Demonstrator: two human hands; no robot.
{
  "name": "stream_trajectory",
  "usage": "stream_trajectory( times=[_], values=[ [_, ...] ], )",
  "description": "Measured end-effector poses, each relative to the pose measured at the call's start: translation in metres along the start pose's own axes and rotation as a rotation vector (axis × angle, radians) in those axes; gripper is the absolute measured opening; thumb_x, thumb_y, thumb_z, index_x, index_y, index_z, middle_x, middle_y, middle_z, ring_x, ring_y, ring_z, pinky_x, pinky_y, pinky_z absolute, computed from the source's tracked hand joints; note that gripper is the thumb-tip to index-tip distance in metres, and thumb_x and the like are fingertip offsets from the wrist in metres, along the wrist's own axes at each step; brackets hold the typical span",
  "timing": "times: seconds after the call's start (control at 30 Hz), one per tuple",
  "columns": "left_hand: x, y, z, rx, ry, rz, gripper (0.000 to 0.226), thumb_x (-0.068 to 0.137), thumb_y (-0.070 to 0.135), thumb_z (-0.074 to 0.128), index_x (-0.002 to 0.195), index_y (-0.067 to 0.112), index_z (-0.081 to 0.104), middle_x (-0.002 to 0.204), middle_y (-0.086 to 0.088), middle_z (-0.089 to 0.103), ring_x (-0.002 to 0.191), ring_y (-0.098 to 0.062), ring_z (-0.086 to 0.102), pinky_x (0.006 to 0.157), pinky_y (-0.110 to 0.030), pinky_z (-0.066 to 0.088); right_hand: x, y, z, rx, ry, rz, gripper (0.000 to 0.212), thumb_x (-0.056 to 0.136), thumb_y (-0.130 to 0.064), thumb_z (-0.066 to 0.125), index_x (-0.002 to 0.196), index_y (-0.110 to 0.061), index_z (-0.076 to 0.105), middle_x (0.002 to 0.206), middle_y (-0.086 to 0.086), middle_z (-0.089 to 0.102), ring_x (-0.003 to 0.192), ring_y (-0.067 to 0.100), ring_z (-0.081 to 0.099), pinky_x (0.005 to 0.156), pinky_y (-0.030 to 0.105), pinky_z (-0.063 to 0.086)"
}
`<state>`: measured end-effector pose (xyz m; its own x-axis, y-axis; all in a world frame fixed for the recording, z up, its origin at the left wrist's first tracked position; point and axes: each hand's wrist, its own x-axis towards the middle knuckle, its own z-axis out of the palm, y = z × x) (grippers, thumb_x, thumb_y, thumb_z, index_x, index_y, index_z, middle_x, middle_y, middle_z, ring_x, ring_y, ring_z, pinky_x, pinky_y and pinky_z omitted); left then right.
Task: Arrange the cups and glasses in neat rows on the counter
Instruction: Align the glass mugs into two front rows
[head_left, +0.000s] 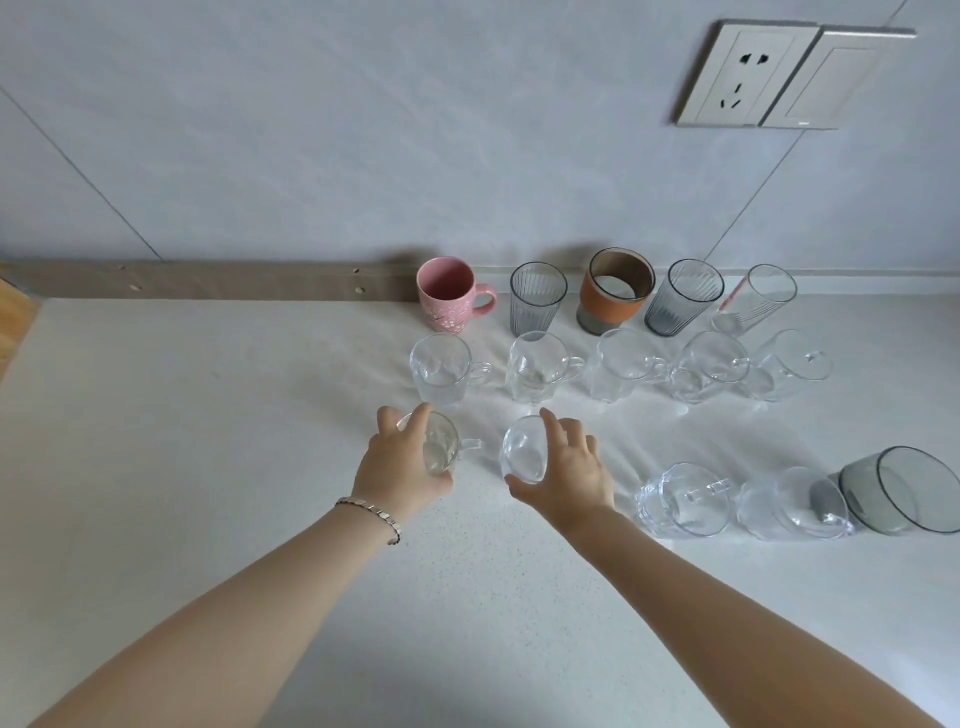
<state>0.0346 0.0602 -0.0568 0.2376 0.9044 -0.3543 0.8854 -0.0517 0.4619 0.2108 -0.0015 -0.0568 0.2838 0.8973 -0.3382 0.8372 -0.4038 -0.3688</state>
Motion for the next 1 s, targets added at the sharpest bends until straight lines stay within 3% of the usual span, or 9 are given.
stream_trajectory(
  times=[0.13,0.4,0.53,0.6,0.67,0.77,0.9,0.97,1.0],
  values=[
    [0.002,0.002,-0.003,0.015,-0.032,0.028,0.078,0.071,0.021,0.070,0.139,0.026,0.031,0.127,-0.007,0.029,0.102,-0.031,0.056,0.070,-0.028,0.045,0.002,0.004,0.000,-0.012,-0.004,-0.035,0.092,0.077,-0.042,0.068,0.150,-0.022,0.015,0.143,0.000,0.033,0.126,0.023,0.037,0.091,0.032,0.049],
    [-0.002,0.003,0.000,0.045,-0.037,0.049,0.082,0.074,0.025,0.070,0.144,0.026,0.027,0.132,-0.007,0.028,0.107,-0.030,0.055,0.079,-0.032,0.051,0.006,0.011,-0.005,0.000,0.012,-0.010,0.092,0.077,-0.041,0.069,0.150,-0.023,0.015,0.144,-0.001,0.030,0.128,0.023,0.036,0.087,0.033,0.051],
    [-0.002,0.005,0.000,0.065,-0.051,0.067,0.085,0.075,0.027,0.070,0.145,0.026,0.024,0.136,-0.008,0.027,0.111,-0.030,0.053,0.081,-0.032,0.051,0.003,0.012,-0.007,-0.016,-0.019,-0.029,0.101,0.077,-0.046,0.069,0.151,-0.024,0.004,0.147,0.000,0.027,0.130,0.023,0.034,0.095,0.033,0.049],
    [-0.005,0.007,0.000,0.095,-0.070,0.043,0.091,0.073,0.033,0.072,0.147,0.023,0.019,0.140,-0.011,0.025,0.122,-0.033,0.045,0.090,-0.036,0.049,-0.004,0.017,-0.013,-0.053,-0.032,-0.048,0.109,0.074,-0.051,0.071,0.151,-0.023,0.000,0.151,0.001,0.022,0.134,0.024,0.031,0.104,0.035,0.043],
    [-0.010,0.012,0.003,0.208,0.067,0.160,0.091,0.070,0.044,0.070,0.144,0.017,0.025,0.139,-0.014,0.029,0.128,-0.036,0.038,0.100,-0.046,0.044,-0.013,0.028,-0.022,-0.100,-0.028,-0.062,0.108,0.073,-0.051,0.072,0.151,-0.023,0.003,0.153,0.001,0.018,0.138,0.024,0.026,0.110,0.036,0.035],
    [-0.015,0.032,0.012,0.258,0.291,0.462,0.073,0.068,0.048,0.050,0.130,0.012,0.037,0.127,-0.011,0.034,0.120,-0.029,0.036,0.097,-0.052,0.045,-0.027,0.057,-0.041,-0.099,-0.017,-0.056,0.087,0.078,-0.041,0.069,0.148,-0.022,0.021,0.151,0.001,0.024,0.140,0.023,0.022,0.111,0.036,0.032],
    [-0.032,0.086,0.025,0.194,0.214,0.722,0.057,0.070,0.040,0.045,0.120,0.013,0.048,0.126,-0.007,0.043,0.116,-0.023,0.041,0.096,-0.044,0.047,-0.044,0.114,-0.071,-0.080,0.066,-0.060,0.053,0.084,-0.026,0.066,0.134,-0.018,0.050,0.139,0.004,0.046,0.135,0.023,0.033,0.109,0.033,0.032],
    [-0.040,0.115,0.040,0.214,0.099,0.759,0.057,0.076,0.038,0.048,0.126,0.010,0.049,0.133,-0.011,0.048,0.122,-0.025,0.047,0.100,-0.038,0.044,-0.049,0.143,-0.090,-0.079,0.090,-0.015,0.049,0.085,-0.024,0.065,0.132,-0.017,0.052,0.136,0.004,0.049,0.133,0.022,0.035,0.107,0.032,0.034],
    [-0.043,0.130,0.048,0.238,0.002,0.742,0.061,0.081,0.037,0.052,0.134,0.010,0.042,0.142,-0.012,0.041,0.130,-0.026,0.043,0.106,-0.035,0.038,-0.050,0.157,-0.099,-0.090,0.072,0.013,0.052,0.085,-0.026,0.065,0.134,-0.018,0.050,0.138,0.003,0.047,0.134,0.021,0.034,0.107,0.032,0.034]
  ],
)
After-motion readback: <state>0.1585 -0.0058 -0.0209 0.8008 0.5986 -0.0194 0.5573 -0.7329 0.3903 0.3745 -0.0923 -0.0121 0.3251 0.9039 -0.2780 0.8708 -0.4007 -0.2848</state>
